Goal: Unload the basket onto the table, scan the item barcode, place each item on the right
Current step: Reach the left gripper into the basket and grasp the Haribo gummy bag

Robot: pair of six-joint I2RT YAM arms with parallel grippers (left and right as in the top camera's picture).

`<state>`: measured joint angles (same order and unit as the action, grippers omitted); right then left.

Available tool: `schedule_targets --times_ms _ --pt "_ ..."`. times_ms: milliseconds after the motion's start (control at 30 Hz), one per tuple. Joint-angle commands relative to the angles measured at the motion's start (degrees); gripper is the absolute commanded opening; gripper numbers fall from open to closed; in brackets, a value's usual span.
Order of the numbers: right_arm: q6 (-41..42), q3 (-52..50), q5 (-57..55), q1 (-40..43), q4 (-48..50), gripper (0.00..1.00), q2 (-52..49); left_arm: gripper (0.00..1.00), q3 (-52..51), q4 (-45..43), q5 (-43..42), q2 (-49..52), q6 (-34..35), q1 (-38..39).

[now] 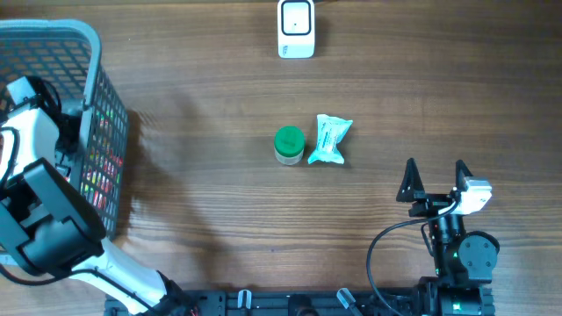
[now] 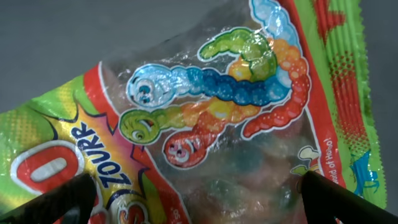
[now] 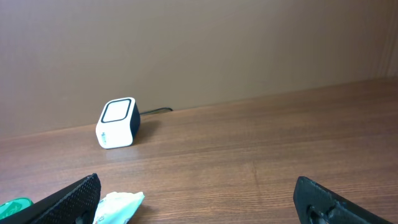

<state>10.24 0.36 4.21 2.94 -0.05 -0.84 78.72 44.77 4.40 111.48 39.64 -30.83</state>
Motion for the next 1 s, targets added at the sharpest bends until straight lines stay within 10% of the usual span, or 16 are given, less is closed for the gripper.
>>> schedule_targets --times_ms 0,33,667,767,967 --pt "0.31 -0.04 -0.61 0.13 0.13 1.0 0.26 0.59 -0.42 0.87 -0.76 3.85 -2.27 2.38" --pt "0.33 -0.04 -0.61 0.13 0.13 1.0 0.26 0.04 -0.42 1.57 -0.74 3.85 -3.56 2.84" --pt "0.31 -0.04 -0.61 0.13 0.13 1.0 0.26 0.04 24.7 21.07 -7.28 -33.51 -6.16 -1.25" --pt "0.33 -0.04 -0.61 0.13 0.13 1.0 0.26 1.0 24.65 23.61 2.01 -32.68 -3.17 -1.31" --pt "0.33 -0.04 -0.61 0.13 0.13 1.0 0.26 1.0 22.49 25.42 2.97 -21.84 0.09 -1.31"
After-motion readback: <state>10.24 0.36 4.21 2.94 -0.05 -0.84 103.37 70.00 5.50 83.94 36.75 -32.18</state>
